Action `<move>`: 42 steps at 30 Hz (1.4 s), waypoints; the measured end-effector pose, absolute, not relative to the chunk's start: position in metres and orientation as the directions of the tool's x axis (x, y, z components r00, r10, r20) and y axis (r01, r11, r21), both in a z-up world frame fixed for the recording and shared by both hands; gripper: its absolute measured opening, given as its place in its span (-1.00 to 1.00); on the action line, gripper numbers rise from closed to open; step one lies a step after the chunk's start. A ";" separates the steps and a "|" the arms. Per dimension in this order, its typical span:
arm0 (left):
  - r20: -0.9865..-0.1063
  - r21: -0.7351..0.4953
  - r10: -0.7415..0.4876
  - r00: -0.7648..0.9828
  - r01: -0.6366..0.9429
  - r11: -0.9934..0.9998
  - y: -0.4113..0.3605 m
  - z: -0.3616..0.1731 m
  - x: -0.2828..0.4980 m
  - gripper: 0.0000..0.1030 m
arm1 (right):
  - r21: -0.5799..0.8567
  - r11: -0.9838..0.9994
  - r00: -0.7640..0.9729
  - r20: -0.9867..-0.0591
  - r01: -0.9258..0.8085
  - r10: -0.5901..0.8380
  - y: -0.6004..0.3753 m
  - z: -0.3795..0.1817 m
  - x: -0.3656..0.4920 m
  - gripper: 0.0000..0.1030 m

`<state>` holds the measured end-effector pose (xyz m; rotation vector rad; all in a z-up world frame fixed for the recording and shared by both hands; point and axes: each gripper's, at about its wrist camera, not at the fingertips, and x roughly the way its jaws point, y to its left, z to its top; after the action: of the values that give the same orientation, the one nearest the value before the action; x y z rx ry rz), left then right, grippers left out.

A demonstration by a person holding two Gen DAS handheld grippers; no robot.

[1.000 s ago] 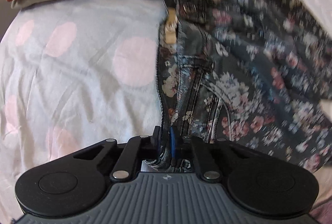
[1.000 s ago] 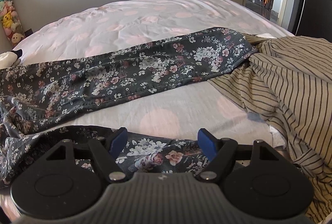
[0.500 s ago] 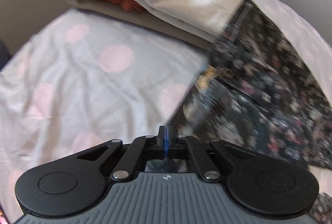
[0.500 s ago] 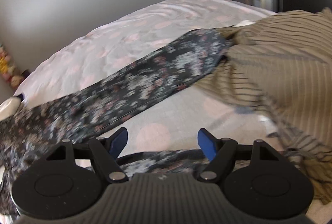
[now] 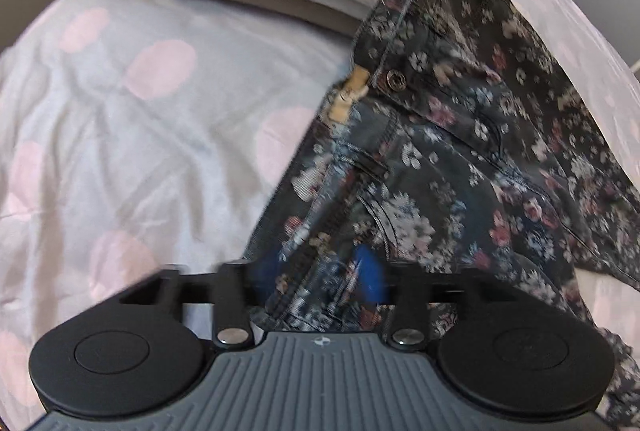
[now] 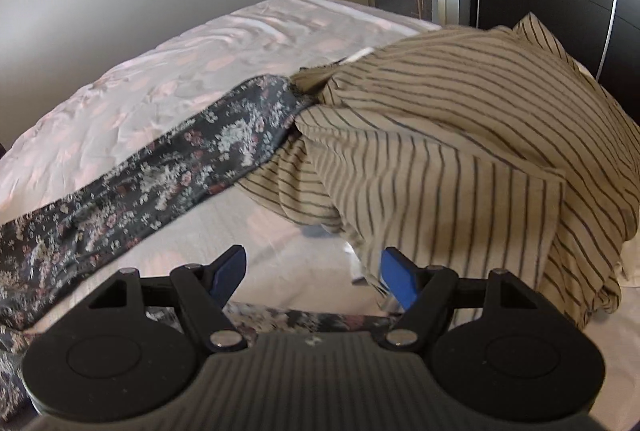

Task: Fold clothes
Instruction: 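Grasp the trousers' fly edge with the left gripper while the right gripper grasps the leg hem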

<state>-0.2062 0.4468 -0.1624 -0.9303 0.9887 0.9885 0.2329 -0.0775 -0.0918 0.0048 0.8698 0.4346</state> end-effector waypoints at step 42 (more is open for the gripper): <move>-0.981 0.113 0.185 -0.051 -0.933 0.342 0.432 -0.202 -0.167 -0.57 | 0.027 0.588 0.130 -0.966 -0.808 0.223 -0.024 -0.171 0.283 -0.38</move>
<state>-0.1669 0.4319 -0.2015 -0.7783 1.2890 1.0771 0.2834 -0.0244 -0.1710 -0.5939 1.2192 0.8162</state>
